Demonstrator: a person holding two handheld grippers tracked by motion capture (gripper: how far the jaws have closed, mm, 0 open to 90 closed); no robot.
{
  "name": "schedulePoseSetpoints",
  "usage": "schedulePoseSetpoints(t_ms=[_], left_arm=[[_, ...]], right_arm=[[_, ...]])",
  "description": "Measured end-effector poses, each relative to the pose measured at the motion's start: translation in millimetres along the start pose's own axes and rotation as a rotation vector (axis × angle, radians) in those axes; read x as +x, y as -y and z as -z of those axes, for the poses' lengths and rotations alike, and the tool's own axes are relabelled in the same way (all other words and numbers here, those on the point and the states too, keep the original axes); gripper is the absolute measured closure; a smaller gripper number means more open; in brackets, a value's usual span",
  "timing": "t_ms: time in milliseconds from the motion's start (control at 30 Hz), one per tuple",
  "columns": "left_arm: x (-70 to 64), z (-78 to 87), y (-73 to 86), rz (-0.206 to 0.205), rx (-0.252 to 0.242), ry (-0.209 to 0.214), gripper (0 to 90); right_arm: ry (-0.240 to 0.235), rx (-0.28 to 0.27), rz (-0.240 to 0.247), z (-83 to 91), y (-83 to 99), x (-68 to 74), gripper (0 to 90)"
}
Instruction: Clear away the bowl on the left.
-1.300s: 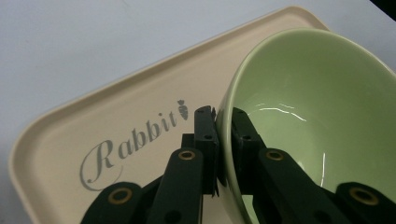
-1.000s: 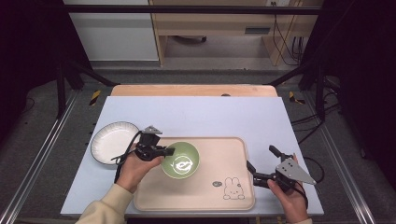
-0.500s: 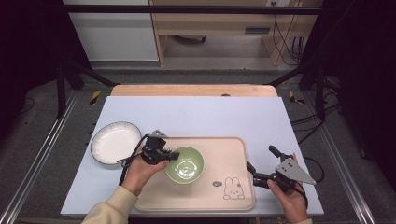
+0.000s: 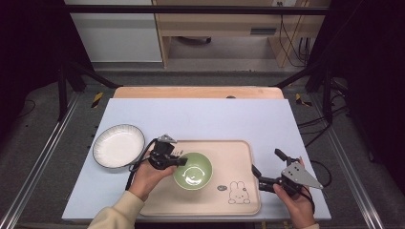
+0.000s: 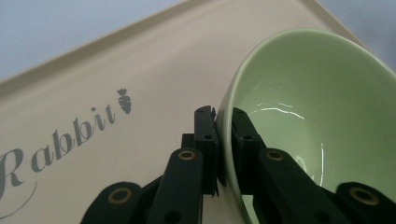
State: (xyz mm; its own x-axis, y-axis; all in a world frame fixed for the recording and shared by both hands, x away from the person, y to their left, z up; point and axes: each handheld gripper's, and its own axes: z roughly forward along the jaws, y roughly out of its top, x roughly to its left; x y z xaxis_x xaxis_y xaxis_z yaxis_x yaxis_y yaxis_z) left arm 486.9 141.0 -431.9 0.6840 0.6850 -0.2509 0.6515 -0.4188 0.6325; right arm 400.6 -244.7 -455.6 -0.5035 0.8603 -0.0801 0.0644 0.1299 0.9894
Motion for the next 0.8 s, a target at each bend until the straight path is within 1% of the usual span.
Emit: schedulePoseSetpoints(t_ms=[33, 133, 233, 333, 600, 800], left_arm=[[-0.2, -1.1, 0.2, 0.003, -0.005, -0.001, 83.5], [0.7, -2.6, 0.6, -0.001, 0.006, -0.005, 83.5], [1.4, -4.0, 1.6, 0.008, 0.017, -0.011, 83.5], [2.3, -6.2, 2.4, 0.024, 0.014, -0.006, 83.5], [2.2, -9.5, 1.7, 0.024, 0.026, -0.004, 83.5], [3.8, -10.4, 1.6, 0.036, 0.035, 0.002, 83.5]], right_arm=[[0.0, 0.0, -0.001, -0.1, 0.0, 0.2, 3.2], [-0.002, -0.003, 0.004, -0.1, -0.1, 0.2, 3.1], [-0.002, -0.001, 0.003, 0.5, -0.3, 0.2, 3.1], [-0.001, -0.006, -0.005, 0.4, -0.5, 0.3, 3.2], [-0.004, -0.003, -0.005, 0.3, -0.4, 0.3, 3.1], [-0.007, -0.005, 0.001, 0.1, -0.5, 0.5, 3.2]])
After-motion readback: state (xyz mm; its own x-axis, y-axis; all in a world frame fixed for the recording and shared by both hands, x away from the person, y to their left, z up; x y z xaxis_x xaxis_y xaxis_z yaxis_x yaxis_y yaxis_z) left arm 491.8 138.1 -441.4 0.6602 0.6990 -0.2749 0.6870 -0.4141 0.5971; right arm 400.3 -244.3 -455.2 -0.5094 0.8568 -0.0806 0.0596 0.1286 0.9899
